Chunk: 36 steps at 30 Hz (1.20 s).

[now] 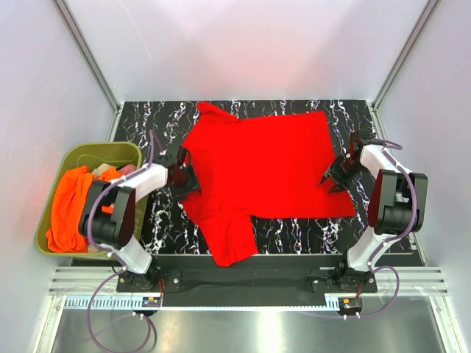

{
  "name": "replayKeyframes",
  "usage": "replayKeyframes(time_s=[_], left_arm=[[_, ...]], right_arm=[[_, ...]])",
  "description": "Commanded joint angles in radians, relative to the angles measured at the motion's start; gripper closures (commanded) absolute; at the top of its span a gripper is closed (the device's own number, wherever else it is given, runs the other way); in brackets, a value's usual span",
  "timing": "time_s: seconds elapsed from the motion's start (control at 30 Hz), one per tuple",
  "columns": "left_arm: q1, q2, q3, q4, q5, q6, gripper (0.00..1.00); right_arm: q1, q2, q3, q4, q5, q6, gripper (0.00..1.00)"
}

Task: Fold and stack the t-shirts
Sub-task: Flatten the tshirt out

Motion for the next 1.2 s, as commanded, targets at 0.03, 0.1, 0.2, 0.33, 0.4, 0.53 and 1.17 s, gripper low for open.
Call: replayKeyframes(time_s=[0.03,0.1,0.2,0.33,0.4,0.53,1.17], left_arm=[[-0.064,-0.120,-0.082,-0.076,0.014,-0.013,0.39],[-0.069,-0.166,-0.085,-0.078,0.011,-0.019,0.39],[-0.067,-0.201,-0.058,-0.093,-0.025,-0.002,0.39],[-0.067,-0.273,0.008,-0.133,-0.148,0.020,0.39],[-0.064,-0.296,0.004,-0.139,-0.182,0.018,0.38],[-0.006,-0.258,-0.033,-0.132,-0.080,0.007,0.43],[-0.210,-0.099,-0.073,-0.026,0.103,-0.008,0.53]], right_arm=[[0.017,-0.036,-0.013,0.030,-0.066,0.043,0.52],[0.017,-0.039,-0.027,0.032,-0.047,0.048,0.54],[0.012,-0.048,-0.049,0.030,0.004,0.037,0.57],[0.000,-0.081,-0.027,-0.015,0.055,0.031,0.56],[-0.023,-0.084,-0.023,-0.022,0.063,0.019,0.55],[-0.058,-0.047,-0.003,-0.031,0.040,-0.016,0.54],[-0.066,0.083,0.008,-0.013,0.056,-0.026,0.98]])
